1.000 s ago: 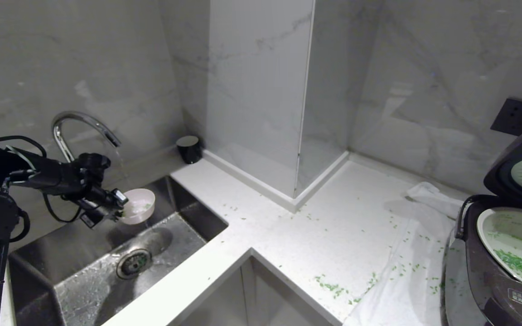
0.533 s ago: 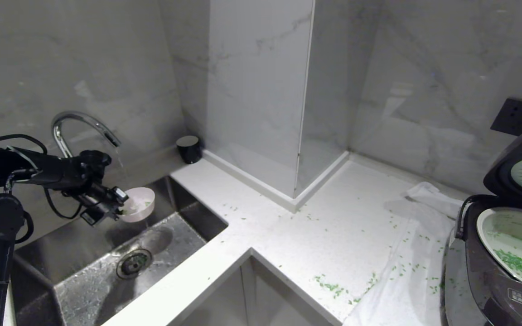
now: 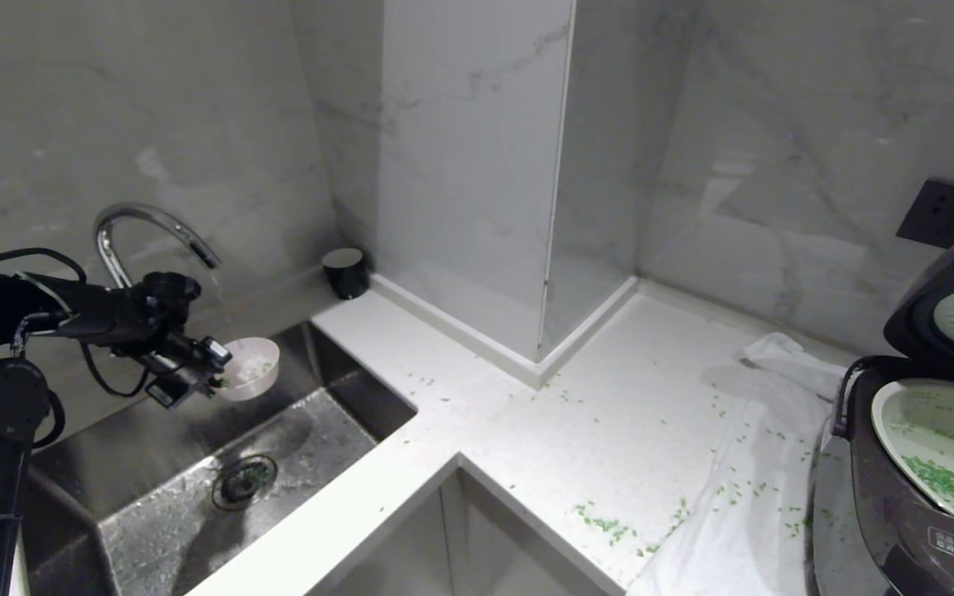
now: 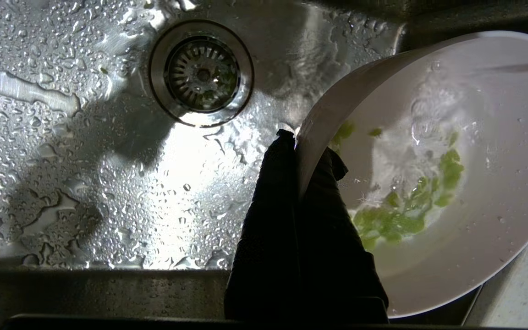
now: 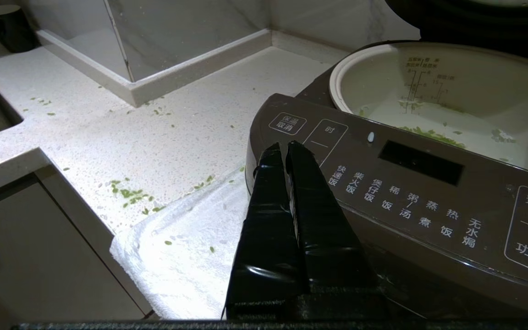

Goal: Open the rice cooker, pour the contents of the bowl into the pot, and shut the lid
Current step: Fill a bowl with water from the tap

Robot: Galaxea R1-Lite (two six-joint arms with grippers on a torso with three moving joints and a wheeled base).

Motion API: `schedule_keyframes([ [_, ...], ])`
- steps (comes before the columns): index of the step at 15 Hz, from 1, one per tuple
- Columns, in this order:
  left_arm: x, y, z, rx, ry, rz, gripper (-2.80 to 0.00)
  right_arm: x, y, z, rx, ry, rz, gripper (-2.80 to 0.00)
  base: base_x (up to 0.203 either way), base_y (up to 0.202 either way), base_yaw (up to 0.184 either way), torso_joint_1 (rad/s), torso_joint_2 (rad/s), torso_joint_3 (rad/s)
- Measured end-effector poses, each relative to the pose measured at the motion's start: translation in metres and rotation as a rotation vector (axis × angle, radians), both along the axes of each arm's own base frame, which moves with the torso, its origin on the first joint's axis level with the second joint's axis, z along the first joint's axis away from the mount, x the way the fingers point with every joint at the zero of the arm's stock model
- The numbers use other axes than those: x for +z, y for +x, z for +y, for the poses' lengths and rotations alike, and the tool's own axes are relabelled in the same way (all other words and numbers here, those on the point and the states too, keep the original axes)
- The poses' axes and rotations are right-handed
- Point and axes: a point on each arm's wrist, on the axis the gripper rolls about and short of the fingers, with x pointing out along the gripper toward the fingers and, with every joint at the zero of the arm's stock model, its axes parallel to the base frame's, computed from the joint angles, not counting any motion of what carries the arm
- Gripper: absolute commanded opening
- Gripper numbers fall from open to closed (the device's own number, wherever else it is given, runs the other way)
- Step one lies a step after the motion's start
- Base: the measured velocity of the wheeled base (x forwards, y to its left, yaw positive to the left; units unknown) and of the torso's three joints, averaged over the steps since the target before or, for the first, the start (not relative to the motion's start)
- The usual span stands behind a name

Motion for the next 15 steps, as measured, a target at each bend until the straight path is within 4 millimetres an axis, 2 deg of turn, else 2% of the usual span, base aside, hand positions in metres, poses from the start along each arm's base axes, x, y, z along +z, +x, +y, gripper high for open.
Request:
schedule_keyframes([
  [15,-0.0008,-0.0009,0.0015,0.005,-0.001,0.005,-2.80,0.0000,0.0000,0.0000,0.000,0.000,0.000,-2.80,0.000,0.000,0.000,0.000,0.00,0.000],
])
